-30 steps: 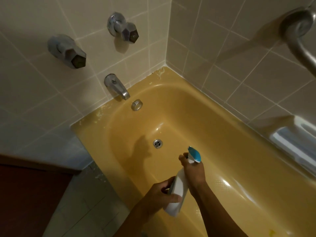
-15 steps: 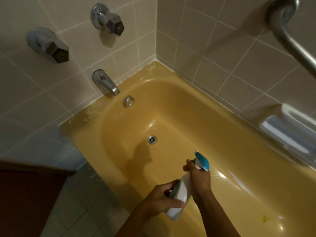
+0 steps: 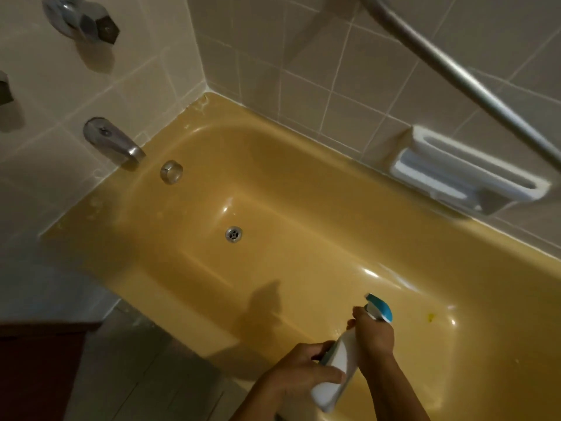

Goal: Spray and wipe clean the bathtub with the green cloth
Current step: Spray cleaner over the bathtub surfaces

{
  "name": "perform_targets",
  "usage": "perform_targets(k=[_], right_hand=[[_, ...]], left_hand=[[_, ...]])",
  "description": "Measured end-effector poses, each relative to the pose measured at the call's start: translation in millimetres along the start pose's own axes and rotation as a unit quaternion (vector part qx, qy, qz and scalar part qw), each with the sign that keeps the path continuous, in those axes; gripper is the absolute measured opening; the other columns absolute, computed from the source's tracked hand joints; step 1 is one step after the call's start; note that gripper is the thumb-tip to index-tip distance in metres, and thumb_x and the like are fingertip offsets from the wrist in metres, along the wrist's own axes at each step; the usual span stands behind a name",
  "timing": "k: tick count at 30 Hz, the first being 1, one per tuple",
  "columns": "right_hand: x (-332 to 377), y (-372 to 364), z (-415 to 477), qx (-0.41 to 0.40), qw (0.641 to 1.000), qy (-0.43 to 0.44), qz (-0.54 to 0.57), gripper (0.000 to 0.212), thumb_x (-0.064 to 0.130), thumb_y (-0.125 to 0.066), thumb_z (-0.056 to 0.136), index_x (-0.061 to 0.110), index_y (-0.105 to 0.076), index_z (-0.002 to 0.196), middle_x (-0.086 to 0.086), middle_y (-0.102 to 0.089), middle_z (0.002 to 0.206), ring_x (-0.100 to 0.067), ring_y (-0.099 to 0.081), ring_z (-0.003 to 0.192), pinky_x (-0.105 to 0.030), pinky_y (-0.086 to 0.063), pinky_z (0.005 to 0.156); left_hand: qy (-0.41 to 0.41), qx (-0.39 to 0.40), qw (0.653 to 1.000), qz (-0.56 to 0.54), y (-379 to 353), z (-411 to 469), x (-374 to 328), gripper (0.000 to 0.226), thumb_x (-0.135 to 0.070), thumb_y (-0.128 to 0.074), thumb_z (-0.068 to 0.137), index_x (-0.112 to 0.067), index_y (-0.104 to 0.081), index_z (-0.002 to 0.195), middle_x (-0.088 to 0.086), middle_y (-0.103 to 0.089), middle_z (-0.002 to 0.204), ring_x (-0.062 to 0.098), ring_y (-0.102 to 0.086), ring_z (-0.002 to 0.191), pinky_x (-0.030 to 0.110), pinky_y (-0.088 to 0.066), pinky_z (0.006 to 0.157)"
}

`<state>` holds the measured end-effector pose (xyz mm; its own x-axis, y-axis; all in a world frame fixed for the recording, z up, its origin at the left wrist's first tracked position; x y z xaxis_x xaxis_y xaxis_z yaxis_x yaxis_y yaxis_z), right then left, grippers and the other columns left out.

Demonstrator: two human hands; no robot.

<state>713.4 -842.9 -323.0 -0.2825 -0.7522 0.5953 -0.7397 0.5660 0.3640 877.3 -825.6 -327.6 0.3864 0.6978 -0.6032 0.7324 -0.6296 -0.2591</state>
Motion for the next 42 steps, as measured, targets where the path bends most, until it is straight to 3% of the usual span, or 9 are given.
perform_targets(k=[2,5,10,15,19,27,34,39,42], right_hand=[[-7,25,8,0.006,1.000,0.005,0.013,0.012,0.018,-0.073,0.091,0.008,-0.069,0.086,-0.017,-0.071,0.087,-0.029,-0.063,0.079,-0.049,-0.053,0.083],[-10,56,18,-0.001,0.999,0.004,0.037,0.023,0.029,-0.077,0.090,0.009,-0.067,0.093,-0.013,-0.067,0.088,-0.027,-0.061,0.081,-0.044,-0.050,0.079],[-11,87,31,-0.064,0.996,-0.003,0.068,0.015,0.013,-0.067,0.090,0.008,-0.065,0.076,-0.011,-0.067,0.080,-0.027,-0.060,0.076,-0.041,-0.049,0.074],[-11,100,38,-0.033,0.997,-0.003,0.070,0.021,0.031,-0.076,0.090,0.012,-0.070,0.091,-0.012,-0.070,0.093,-0.027,-0.062,0.084,-0.050,-0.054,0.090],[-17,115,42,-0.100,0.991,-0.013,0.091,0.013,0.020,-0.066,0.088,0.010,-0.067,0.079,-0.015,-0.072,0.091,-0.029,-0.063,0.081,-0.050,-0.055,0.087],[-17,169,33,-0.132,0.975,0.009,0.177,0.013,0.023,-0.071,0.090,0.010,-0.067,0.091,-0.007,-0.069,0.089,-0.024,-0.062,0.079,-0.039,-0.049,0.076],[-9,236,32,-0.155,0.960,0.029,0.233,0.019,0.027,-0.073,0.092,0.009,-0.067,0.099,-0.004,-0.065,0.086,-0.020,-0.058,0.077,-0.037,-0.046,0.072],[0,298,32,-0.235,0.931,0.011,0.280,0.015,0.013,-0.065,0.088,0.010,-0.062,0.073,-0.005,-0.062,0.075,-0.023,-0.057,0.072,-0.039,-0.046,0.073],[3,337,32,-0.256,0.916,0.010,0.309,0.010,0.013,-0.068,0.086,0.010,-0.062,0.079,-0.007,-0.062,0.077,-0.023,-0.056,0.070,-0.038,-0.046,0.071]], left_hand=[[0.006,0.019,1.000,0.014,-21,8,0,0.070,-0.044,-0.084,0.069,-0.037,-0.065,0.136,-0.012,-0.071,0.129,0.011,-0.064,0.122,0.036,-0.051,0.109],[0.016,0.039,0.999,0.033,-45,16,-9,0.057,-0.035,-0.082,0.079,-0.036,-0.064,0.133,-0.012,-0.070,0.128,0.012,-0.064,0.120,0.031,-0.052,0.104],[0.001,0.056,0.997,0.055,-71,33,-18,0.072,-0.043,-0.082,0.068,-0.033,-0.064,0.138,-0.008,-0.071,0.129,0.015,-0.066,0.119,0.030,-0.053,0.100],[-0.008,0.059,0.995,0.074,-80,43,-23,0.082,-0.050,-0.082,0.062,-0.037,-0.060,0.140,-0.008,-0.068,0.130,0.017,-0.064,0.119,0.034,-0.055,0.100],[-0.011,0.061,0.994,0.095,-91,49,-26,0.074,-0.048,-0.081,0.067,-0.040,-0.062,0.138,-0.009,-0.070,0.128,0.017,-0.065,0.118,0.038,-0.054,0.104],[-0.062,0.089,0.986,0.124,-132,61,-36,0.071,-0.039,-0.086,0.072,-0.040,-0.061,0.139,-0.011,-0.067,0.133,0.018,-0.061,0.123,0.036,-0.053,0.103],[-0.072,0.142,0.969,0.191,-188,75,-70,0.058,-0.044,-0.083,0.068,-0.056,-0.064,0.121,-0.014,-0.069,0.131,0.016,-0.063,0.123,0.035,-0.052,0.105],[-0.082,0.194,0.948,0.240,-245,86,-101,0.057,-0.037,-0.084,0.073,-0.059,-0.062,0.121,-0.018,-0.067,0.132,0.013,-0.063,0.123,0.031,-0.052,0.104],[-0.079,0.220,0.938,0.258,-282,93,-116,0.066,-0.026,-0.083,0.081,-0.045,-0.058,0.139,-0.019,-0.065,0.134,0.008,-0.062,0.122,0.023,-0.053,0.099]])
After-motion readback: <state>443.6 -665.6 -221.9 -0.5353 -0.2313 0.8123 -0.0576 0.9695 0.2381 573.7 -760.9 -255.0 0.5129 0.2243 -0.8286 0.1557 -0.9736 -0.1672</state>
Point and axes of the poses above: each hand's wrist, its own z-axis towards the middle knuckle, its own y-axis out of the back of the hand, x = y × z, the point moved 1 cm from there along z, towards the middle knuckle
